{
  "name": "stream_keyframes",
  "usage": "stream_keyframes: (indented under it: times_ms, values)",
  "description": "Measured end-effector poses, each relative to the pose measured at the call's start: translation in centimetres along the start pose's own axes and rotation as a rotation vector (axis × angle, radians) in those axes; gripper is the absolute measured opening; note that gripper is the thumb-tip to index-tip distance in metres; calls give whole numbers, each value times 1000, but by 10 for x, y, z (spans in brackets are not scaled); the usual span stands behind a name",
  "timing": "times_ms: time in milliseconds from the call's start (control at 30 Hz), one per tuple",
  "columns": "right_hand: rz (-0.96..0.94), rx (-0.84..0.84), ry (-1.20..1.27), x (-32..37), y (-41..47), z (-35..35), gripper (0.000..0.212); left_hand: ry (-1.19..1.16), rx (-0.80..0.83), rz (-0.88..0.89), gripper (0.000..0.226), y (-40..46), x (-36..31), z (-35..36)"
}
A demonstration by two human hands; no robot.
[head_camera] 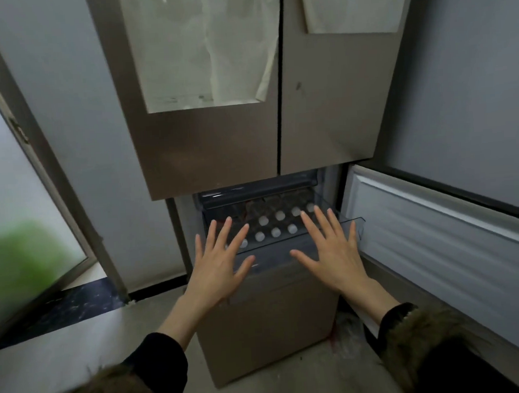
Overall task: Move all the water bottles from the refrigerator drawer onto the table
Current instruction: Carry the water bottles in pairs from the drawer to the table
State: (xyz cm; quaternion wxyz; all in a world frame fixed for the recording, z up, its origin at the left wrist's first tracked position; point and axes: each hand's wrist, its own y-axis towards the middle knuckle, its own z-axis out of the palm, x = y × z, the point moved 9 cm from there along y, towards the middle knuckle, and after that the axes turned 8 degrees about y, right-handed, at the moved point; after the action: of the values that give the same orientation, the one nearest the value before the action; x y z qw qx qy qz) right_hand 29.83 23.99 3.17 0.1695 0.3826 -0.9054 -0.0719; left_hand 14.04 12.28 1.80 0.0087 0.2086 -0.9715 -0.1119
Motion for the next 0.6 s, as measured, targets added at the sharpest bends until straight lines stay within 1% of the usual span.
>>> stream_keyframes:
  times_ms: [133, 267, 467, 600]
  values:
    - [12, 70, 42, -51, 33, 18, 77, -42, 81, -44, 63, 50, -29, 33]
    - [5, 127, 79, -85, 67, 31, 76, -80, 123, -92, 63, 86, -42, 60]
    - [-44, 189, 85, -102, 117, 57, 75, -166, 179, -181, 62, 126, -33, 90]
    - [-91, 207, 148, -97, 146, 77, 68, -345, 216, -314, 63, 155, -11, 115]
